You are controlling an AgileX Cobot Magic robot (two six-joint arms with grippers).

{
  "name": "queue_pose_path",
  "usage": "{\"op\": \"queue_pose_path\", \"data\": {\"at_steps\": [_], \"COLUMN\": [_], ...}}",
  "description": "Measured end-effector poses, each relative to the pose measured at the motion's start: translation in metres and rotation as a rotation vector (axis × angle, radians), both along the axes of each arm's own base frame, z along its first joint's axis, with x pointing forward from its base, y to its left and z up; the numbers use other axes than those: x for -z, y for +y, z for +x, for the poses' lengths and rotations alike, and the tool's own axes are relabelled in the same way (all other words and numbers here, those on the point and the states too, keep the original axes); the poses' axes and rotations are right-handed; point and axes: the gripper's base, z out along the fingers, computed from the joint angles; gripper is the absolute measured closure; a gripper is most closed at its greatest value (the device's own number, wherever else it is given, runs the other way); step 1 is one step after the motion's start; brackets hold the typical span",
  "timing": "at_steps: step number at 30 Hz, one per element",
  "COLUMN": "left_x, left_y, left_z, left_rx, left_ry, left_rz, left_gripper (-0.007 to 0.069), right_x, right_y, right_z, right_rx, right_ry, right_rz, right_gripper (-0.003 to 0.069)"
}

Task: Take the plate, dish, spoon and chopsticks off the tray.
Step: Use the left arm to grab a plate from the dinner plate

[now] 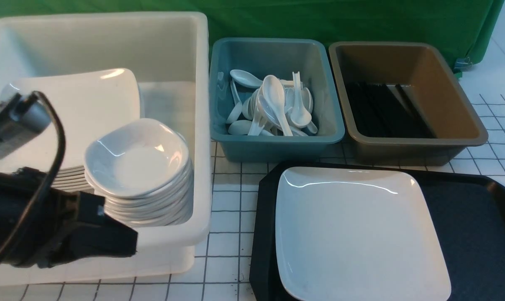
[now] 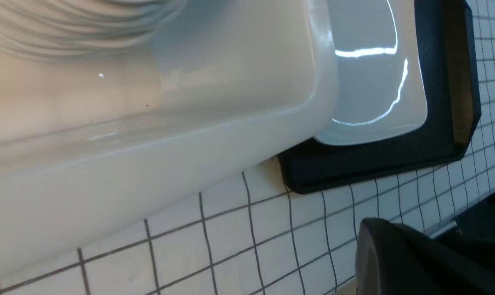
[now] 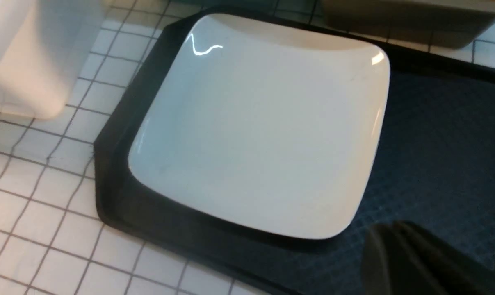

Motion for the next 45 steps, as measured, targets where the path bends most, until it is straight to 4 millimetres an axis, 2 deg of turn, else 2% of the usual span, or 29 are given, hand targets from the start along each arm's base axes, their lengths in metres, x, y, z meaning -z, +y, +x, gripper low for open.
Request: {"op": "queue_pose_path", "data": {"at_steps": [1, 2, 3, 6, 7, 8, 10, 11, 12, 13, 19, 23, 24, 27, 29, 32, 38, 45], "left_x": [0.002, 0.003, 0.006, 0.012, 0.019, 0.020, 0.034, 0.035, 0.046, 0.051, 0.079, 0.092, 0.097, 0.101, 0.105, 0.111, 0.135, 0.148], "left_y": [-0.013, -0.016, -0.031, -0.053, -0.069, -0.074, -0.105, -0.106, -0.123, -0.133, -0.170, -0.178, -0.182, -0.186, -0.192, -0.195, -0.200, -0.204], "left_z": [0.003, 0.002, 0.006, 0.007, 0.009, 0.010, 0.010, 0.012, 0.014, 0.017, 0.037, 0.048, 0.052, 0.056, 0.060, 0.063, 0.069, 0.077], "left_rx": [0.041, 0.052, 0.087, 0.142, 0.180, 0.190, 0.263, 0.264, 0.294, 0.303, 0.305, 0.288, 0.271, 0.242, 0.208, 0.194, 0.156, 0.121], "left_ry": [0.016, 0.020, 0.035, 0.063, 0.090, 0.093, 0.155, 0.156, 0.190, 0.202, 0.237, 0.241, 0.232, 0.227, 0.220, 0.222, 0.274, 0.244], "left_rz": [0.011, 0.014, 0.031, 0.057, 0.093, 0.102, 0.177, 0.184, 0.240, 0.266, 0.337, 0.358, 0.349, 0.318, 0.274, 0.266, 0.292, 0.289], "left_gripper": [0.0636, 0.0636, 0.0636, 0.0636, 0.0634, 0.0632, 0.0628, 0.0627, 0.0626, 0.0624, 0.0577, 0.0504, 0.0457, 0.0396, 0.0318, 0.0265, 0.0230, 0.0229], "right_x": [0.000, 0.000, -0.001, -0.001, -0.001, -0.001, -0.001, -0.001, -0.001, -0.001, -0.001, -0.001, -0.001, -0.001, -0.001, -0.001, 0.000, 0.002], "right_y": [0.000, 0.000, 0.001, 0.002, 0.002, 0.002, 0.002, 0.002, 0.002, 0.002, 0.002, 0.002, 0.002, 0.002, 0.002, 0.002, 0.002, 0.003], "right_z": [0.000, 0.000, 0.000, 0.000, 0.000, 0.000, 0.000, 0.000, 0.000, 0.000, 0.000, 0.000, 0.000, 0.000, 0.000, 0.000, 0.000, 0.001], "right_rx": [0.004, 0.004, 0.002, -0.002, -0.004, -0.004, -0.004, -0.004, -0.004, -0.004, -0.005, -0.006, -0.012, -0.020, -0.022, -0.022, -0.024, -0.025], "right_ry": [0.004, 0.003, -0.001, -0.007, -0.009, -0.010, -0.010, -0.010, -0.009, -0.008, -0.008, -0.008, -0.012, -0.016, -0.016, -0.017, -0.017, -0.014], "right_rz": [0.008, 0.010, 0.017, 0.024, 0.027, 0.028, 0.028, 0.028, 0.028, 0.029, 0.029, 0.028, 0.021, 0.013, 0.010, 0.009, 0.009, 0.004], "right_gripper": [0.0652, 0.0652, 0.0652, 0.0652, 0.0652, 0.0652, 0.0652, 0.0652, 0.0652, 0.0650, 0.0650, 0.0650, 0.0650, 0.0650, 0.0650, 0.0650, 0.0650, 0.0645]}}
